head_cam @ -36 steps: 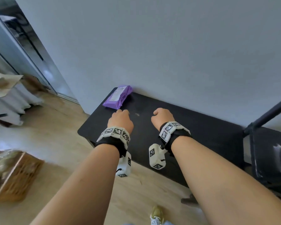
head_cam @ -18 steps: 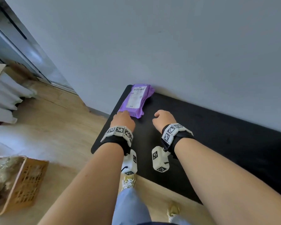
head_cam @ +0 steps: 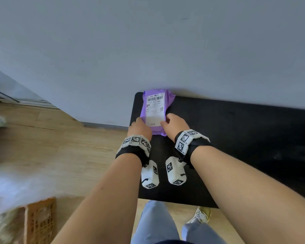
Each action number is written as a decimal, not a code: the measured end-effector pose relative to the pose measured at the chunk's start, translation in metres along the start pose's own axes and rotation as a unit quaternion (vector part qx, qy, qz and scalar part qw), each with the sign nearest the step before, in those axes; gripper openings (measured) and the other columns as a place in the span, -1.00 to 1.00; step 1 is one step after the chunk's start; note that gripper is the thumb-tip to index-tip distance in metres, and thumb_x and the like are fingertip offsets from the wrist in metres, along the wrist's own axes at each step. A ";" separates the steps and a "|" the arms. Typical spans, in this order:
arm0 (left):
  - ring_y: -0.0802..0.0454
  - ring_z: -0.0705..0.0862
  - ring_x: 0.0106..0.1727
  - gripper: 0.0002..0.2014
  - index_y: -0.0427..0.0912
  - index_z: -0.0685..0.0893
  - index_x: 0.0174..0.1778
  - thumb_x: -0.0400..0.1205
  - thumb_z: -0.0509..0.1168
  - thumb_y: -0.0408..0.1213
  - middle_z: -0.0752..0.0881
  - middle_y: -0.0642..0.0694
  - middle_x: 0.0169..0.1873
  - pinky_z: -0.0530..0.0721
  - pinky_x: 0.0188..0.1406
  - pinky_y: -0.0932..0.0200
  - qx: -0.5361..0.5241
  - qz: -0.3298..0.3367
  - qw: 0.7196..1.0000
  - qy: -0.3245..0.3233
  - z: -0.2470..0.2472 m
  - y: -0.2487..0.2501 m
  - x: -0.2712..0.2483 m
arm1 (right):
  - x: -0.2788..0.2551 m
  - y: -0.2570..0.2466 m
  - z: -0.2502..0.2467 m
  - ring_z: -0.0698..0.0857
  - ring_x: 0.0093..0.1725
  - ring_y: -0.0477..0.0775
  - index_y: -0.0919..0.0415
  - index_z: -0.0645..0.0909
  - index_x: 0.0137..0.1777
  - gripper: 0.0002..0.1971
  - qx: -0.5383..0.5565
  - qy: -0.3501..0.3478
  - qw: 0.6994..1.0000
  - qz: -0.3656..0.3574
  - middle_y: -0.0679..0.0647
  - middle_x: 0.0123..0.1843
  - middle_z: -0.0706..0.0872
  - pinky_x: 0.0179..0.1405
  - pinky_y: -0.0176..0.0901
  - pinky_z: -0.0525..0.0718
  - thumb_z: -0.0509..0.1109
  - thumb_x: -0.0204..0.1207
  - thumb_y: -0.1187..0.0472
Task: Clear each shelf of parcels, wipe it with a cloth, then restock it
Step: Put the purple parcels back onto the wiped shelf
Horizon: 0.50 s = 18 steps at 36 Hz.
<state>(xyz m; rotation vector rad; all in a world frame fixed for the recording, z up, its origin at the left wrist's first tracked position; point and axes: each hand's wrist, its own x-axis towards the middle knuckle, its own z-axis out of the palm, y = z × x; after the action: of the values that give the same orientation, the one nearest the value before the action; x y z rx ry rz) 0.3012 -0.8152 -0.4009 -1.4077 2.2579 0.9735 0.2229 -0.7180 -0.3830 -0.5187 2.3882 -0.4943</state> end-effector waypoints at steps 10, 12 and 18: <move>-0.26 0.63 0.18 -0.65 -0.31 0.50 0.26 0.54 0.16 -0.37 0.61 -0.29 0.21 0.59 0.05 0.01 -0.048 0.016 0.998 -0.029 0.014 0.019 0.004 | -0.006 0.015 -0.014 0.62 -0.06 0.20 0.20 0.47 -0.05 -0.96 0.021 0.013 0.998 0.064 0.17 -0.01 0.64 -0.13 -0.04 0.54 0.20 0.57 0.30; -0.25 0.64 0.11 -0.67 -0.32 0.54 0.21 0.52 0.15 -0.40 0.64 -0.29 0.16 0.53 -0.10 0.08 -0.057 0.028 0.997 -0.043 0.022 0.027 -0.002 | -0.013 0.024 -0.023 0.60 -0.10 0.18 0.21 0.46 -0.05 -0.96 0.026 0.022 0.996 0.080 0.16 -0.05 0.61 -0.17 -0.07 0.50 0.20 0.55 0.33; -0.25 0.62 0.13 -0.66 -0.34 0.52 0.25 0.55 0.14 -0.40 0.56 -0.31 0.22 0.54 -0.01 0.08 -0.062 0.067 0.994 -0.055 0.051 0.058 -0.037 | -0.041 0.065 -0.048 0.63 -0.11 0.16 0.21 0.50 0.01 -0.93 0.057 0.066 0.989 0.117 0.15 -0.01 0.65 -0.18 -0.05 0.53 0.21 0.58 0.29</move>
<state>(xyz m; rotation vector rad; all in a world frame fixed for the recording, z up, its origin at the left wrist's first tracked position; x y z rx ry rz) 0.2634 -0.7389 -0.3938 -1.2302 2.2686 1.2211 0.2055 -0.6328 -0.3576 -0.1551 2.4873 -0.5701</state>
